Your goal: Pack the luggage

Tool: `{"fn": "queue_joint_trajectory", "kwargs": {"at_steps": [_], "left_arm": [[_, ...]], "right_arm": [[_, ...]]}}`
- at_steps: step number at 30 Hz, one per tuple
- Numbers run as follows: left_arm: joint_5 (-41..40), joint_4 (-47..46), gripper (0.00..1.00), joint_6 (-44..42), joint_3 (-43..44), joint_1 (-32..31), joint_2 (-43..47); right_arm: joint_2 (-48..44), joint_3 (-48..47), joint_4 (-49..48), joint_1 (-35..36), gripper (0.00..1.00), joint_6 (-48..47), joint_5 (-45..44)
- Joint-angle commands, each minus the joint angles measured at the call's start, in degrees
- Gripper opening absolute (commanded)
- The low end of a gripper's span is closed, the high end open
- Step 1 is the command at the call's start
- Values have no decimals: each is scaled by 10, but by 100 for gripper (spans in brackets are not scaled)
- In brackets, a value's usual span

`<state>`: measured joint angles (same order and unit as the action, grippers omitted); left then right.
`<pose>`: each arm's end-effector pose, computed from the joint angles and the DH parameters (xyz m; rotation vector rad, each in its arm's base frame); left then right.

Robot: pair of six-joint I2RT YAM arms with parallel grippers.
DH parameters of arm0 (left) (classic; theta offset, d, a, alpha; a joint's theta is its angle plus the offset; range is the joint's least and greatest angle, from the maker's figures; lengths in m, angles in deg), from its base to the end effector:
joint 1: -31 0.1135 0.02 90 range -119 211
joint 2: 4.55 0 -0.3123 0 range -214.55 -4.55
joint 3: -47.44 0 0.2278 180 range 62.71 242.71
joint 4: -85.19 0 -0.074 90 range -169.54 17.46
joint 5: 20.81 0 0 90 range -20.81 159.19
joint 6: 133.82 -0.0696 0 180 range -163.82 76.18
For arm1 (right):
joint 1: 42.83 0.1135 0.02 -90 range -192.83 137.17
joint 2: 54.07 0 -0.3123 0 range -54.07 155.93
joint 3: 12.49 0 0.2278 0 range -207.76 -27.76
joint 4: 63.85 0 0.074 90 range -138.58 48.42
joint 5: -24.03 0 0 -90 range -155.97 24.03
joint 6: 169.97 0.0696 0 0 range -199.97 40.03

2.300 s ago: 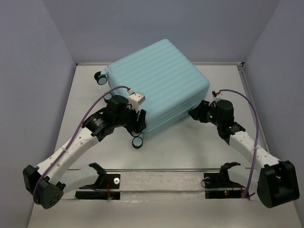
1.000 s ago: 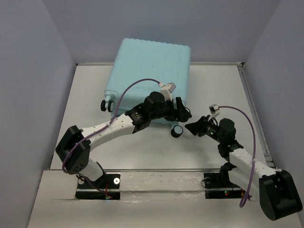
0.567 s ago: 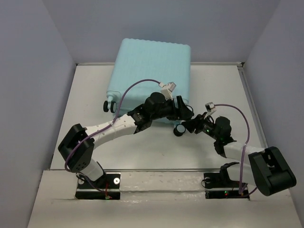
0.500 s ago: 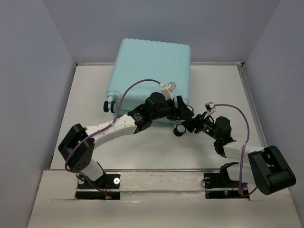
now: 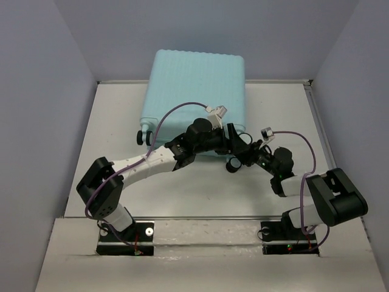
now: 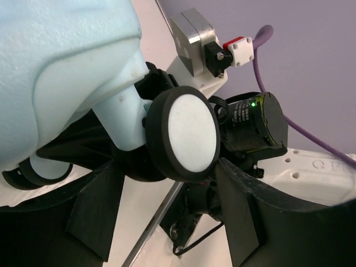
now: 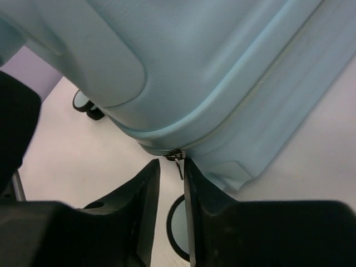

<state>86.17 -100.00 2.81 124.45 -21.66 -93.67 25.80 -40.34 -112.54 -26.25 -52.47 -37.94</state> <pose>0.2128 -0.3124 0.3610 0.3557 1.9103 -1.4868 0.2211 0.1000 0.2335 -0.2326 1.6995 0.9775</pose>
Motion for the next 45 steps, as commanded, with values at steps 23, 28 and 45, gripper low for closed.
{"fn": "queue_joint_trajectory", "kwargs": {"at_steps": [23, 28, 45], "left_arm": [[142, -179, 6, 64, 154, 39, -31], [-38, 145, 28, -155, 110, 20, 161], [-70, 238, 96, -141, -75, 20, 265]], "right_arm": [[44, 19, -252, 314, 7, 60, -396], [-28, -15, -64, 314, 7, 26, -395], [-6, -46, -12, 314, 7, 16, -372]]}}
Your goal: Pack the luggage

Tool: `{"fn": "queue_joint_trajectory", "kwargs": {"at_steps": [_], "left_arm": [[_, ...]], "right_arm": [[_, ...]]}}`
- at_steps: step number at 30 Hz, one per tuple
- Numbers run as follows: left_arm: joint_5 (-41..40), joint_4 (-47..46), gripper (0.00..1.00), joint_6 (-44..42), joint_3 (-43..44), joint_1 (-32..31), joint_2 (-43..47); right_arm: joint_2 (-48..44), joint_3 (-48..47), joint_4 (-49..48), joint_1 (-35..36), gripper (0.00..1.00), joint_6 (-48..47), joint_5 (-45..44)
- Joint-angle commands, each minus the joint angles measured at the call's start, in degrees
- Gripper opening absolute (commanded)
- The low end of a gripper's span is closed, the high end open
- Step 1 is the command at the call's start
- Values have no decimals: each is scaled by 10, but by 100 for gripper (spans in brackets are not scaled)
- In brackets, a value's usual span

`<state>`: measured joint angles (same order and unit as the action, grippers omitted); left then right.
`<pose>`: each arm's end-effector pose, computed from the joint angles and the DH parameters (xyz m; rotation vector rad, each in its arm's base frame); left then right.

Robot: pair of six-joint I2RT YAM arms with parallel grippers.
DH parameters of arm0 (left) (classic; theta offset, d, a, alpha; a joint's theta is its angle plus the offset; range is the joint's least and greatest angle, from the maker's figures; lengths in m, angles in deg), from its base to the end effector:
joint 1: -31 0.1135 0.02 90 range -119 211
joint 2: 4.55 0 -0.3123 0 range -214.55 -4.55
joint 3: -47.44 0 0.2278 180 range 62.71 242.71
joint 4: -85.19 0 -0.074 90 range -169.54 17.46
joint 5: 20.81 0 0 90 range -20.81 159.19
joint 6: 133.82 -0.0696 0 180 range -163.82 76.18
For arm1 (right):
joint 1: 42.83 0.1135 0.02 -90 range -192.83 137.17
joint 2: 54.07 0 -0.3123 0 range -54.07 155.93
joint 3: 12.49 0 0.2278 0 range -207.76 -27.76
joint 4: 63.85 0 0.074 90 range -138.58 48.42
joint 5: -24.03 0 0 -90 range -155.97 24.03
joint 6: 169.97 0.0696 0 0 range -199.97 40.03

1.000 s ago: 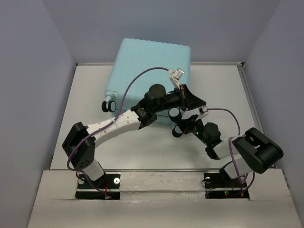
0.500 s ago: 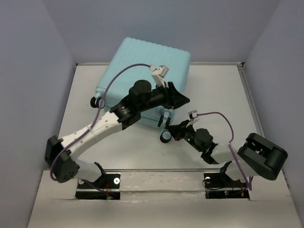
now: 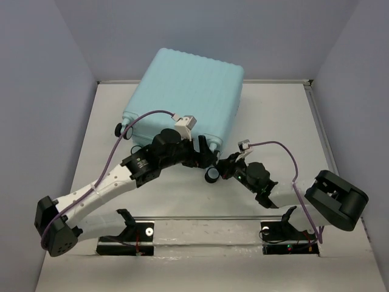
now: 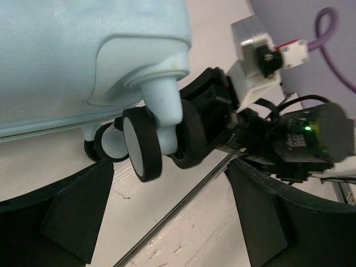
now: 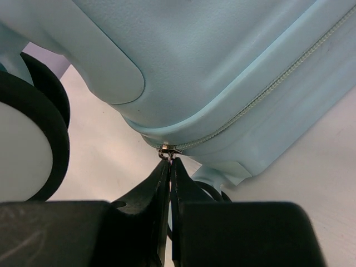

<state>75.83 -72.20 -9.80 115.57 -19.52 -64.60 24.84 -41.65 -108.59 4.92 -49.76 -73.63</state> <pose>0.1389 -0.1812 0.3802 0.3717 1.9445 -1.1144 0.1747 0.1785 0.2336 -0.1596 1.7337 0.9111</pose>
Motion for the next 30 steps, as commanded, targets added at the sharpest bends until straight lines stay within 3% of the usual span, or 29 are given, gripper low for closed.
{"fn": "queue_joint_trajectory", "kwargs": {"at_steps": [1, 6, 8, 14, 15, 16, 18, 26, 30], "left_arm": [[35, -46, 96, -16, 17, -1, -35], [45, -64, 94, -15, 26, -2, -78], [44, -78, 87, -8, 25, -2, -89], [49, -115, 44, 9, 28, -2, -117], [51, -118, 35, 10, 30, -2, -122], [51, -122, 17, 12, 34, -2, -130], [52, -150, 6, 21, 35, -2, -132], [91, -216, 6, 44, 144, 2, -181], [100, -225, 6, 49, 180, 17, -203]], "right_arm": [[3, -32, -51, 2, 7, -11, -14], [-3, -30, -50, 2, 7, -14, -10], [-3, -31, -49, 2, 7, -17, -10], [5, -32, -47, 2, 7, -25, -13], [5, -30, -45, 2, 7, -30, -14], [-2, -28, -42, 2, 7, -31, -16], [-10, -24, -38, 2, 7, -35, -17], [-92, 20, -17, 2, 7, -39, -21], [-186, 35, 69, 2, 7, -47, -47]]}}
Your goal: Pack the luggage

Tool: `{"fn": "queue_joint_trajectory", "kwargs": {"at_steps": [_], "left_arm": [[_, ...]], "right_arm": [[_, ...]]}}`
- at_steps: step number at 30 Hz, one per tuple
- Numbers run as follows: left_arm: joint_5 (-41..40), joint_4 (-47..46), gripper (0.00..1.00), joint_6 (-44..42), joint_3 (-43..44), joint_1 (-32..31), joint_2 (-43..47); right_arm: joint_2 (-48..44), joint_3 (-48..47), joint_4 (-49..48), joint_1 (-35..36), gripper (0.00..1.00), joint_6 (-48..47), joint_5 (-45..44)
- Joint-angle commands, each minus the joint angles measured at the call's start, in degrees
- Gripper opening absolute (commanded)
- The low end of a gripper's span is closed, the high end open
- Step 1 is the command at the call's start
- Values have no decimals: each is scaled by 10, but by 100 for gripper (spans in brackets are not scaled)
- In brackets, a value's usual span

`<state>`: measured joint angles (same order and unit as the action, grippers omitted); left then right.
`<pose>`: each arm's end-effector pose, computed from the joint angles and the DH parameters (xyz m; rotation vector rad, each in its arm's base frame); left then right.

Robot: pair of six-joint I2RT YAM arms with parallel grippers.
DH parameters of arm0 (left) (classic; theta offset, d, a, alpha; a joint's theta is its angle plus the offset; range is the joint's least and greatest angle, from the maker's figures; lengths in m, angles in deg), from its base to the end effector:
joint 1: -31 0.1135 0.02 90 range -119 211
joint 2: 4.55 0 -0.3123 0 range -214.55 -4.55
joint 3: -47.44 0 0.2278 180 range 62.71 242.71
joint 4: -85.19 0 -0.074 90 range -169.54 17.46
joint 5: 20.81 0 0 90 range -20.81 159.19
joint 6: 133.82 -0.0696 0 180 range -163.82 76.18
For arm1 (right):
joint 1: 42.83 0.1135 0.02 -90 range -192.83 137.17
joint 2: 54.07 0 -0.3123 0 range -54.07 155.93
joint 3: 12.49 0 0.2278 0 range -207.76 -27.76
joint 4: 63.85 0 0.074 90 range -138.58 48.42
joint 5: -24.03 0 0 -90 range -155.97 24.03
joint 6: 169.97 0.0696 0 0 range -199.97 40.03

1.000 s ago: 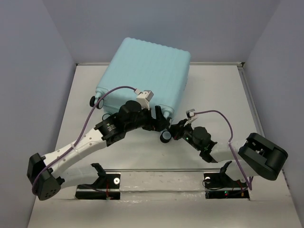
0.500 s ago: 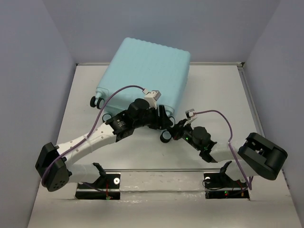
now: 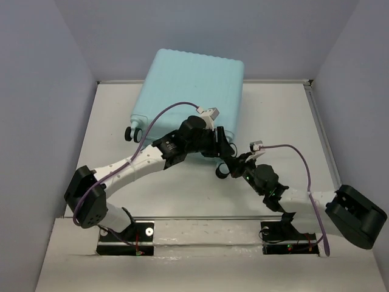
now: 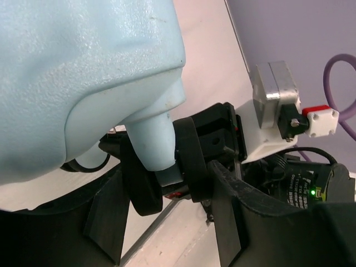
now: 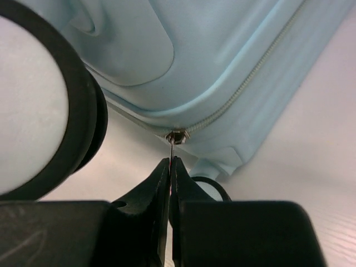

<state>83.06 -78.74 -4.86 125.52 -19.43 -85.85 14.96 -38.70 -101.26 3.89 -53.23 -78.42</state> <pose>0.1998 -0.2680 0.3626 0.3917 2.0795 -1.2343 0.1595 0.1474 0.2369 -0.1300 1.7194 0.7836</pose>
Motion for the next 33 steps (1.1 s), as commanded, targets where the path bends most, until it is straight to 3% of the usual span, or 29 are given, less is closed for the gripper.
{"fn": "queue_joint_trajectory", "kwargs": {"at_steps": [1, 5, 9, 12, 17, 21, 26, 33], "left_arm": [[33, -169, 6, 7, 77, 20, 4], [59, -234, 6, 51, 67, 24, -22], [82, -271, 6, 81, 98, 24, -64], [91, -272, 6, 88, 143, 24, -84], [82, -273, 6, 90, 157, 25, -76], [99, -331, 6, 132, 147, 20, -92], [100, -344, 6, 152, 183, 14, -111], [142, -328, 6, 174, 322, -33, -207]], "right_arm": [[-96, 9, 5, 13, 7, -13, 1], [-63, -19, -10, 13, 7, -10, 43], [60, -71, -183, 54, 7, 36, 87], [142, -120, -249, 100, 7, 47, 92], [174, -93, -317, 100, 7, 63, 69], [195, -84, -390, 100, 7, 71, 39], [167, -90, -327, 100, 7, 58, 16], [325, -239, -366, 154, 7, 81, 45]]}}
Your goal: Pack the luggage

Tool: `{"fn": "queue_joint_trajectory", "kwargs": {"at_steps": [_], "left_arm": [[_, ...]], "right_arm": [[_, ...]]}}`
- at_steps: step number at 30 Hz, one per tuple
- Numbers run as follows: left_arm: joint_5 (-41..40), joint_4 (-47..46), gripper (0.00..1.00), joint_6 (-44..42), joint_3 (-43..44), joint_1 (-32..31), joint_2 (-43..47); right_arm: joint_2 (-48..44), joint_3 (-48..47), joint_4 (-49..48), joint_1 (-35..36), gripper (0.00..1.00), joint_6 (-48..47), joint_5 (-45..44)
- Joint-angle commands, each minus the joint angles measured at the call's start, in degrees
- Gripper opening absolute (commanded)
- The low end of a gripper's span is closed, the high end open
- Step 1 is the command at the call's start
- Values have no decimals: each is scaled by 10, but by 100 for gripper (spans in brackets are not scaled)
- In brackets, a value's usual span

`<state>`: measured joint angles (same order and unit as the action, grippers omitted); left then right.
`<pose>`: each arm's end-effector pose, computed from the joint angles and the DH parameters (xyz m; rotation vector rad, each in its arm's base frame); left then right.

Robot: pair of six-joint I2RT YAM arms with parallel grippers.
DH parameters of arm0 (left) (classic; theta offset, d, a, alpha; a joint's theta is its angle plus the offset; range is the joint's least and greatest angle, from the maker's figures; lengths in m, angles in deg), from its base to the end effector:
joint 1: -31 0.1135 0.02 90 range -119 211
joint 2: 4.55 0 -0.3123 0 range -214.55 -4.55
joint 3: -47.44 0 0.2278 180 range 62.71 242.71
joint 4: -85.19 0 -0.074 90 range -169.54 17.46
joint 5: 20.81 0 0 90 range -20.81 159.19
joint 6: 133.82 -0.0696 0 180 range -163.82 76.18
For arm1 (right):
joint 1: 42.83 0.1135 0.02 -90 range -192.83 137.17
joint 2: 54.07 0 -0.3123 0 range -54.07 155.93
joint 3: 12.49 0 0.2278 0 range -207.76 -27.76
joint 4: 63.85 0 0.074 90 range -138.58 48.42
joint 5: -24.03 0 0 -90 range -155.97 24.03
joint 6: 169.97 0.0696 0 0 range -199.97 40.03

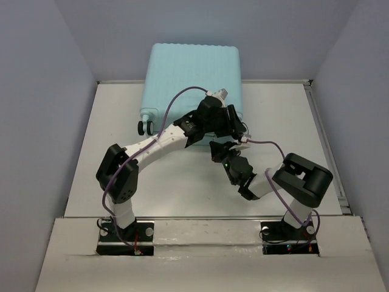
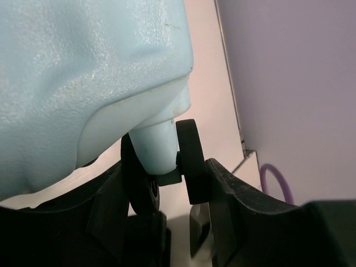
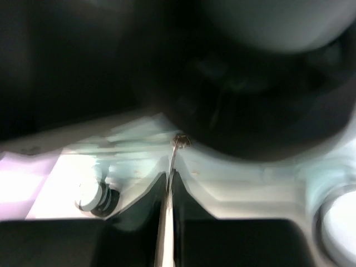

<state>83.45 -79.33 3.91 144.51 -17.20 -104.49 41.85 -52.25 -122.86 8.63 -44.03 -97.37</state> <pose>0.2776 -0.3362 0.3652 0.2002 2.1199 -1.3147 0.2230 0.2217 0.2416 0.2394 1.5644 0.7937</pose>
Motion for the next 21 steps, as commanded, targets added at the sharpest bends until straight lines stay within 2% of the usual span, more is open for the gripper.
{"fn": "queue_joint_trajectory", "kwargs": {"at_steps": [1, 3, 4, 7, 8, 9, 11, 14, 15, 17, 18, 21], "left_arm": [[138, -312, 13, 78, 137, -61, -21], [141, -293, 38, 59, 130, -61, -13], [140, -263, 68, 29, 116, -60, 5], [91, -173, 99, -40, 92, -53, 54], [63, -139, 99, -100, 85, -50, 94], [36, -77, 99, -125, 78, -46, 118], [-45, -34, 99, -166, 28, -34, 206], [-129, 47, 99, -176, -70, 28, 337], [-183, 106, 99, -184, -92, 74, 394], [-238, 167, 99, -196, -158, 114, 446], [-278, 221, 99, -206, -177, 156, 468], [-284, 287, 99, -222, -236, 212, 544]], "right_arm": [[57, -98, -155, 107, 7, -7, 220], [48, -68, -164, 107, 7, -6, 180], [28, -30, -163, 107, 7, -3, 142], [-15, 45, -162, 95, 7, 1, 94], [-24, 62, -161, 90, 7, 3, 86], [-32, 77, -159, 90, 7, 4, 82], [-48, 109, -150, 85, 7, 5, 75], [-65, 124, -124, 73, 7, 8, 74], [-71, 131, -111, 66, 7, 5, 78], [-89, 135, -96, 60, 7, 4, 81], [-96, 139, -82, 60, 7, 1, 85], [-122, 145, -50, 46, 7, 2, 91]]}}
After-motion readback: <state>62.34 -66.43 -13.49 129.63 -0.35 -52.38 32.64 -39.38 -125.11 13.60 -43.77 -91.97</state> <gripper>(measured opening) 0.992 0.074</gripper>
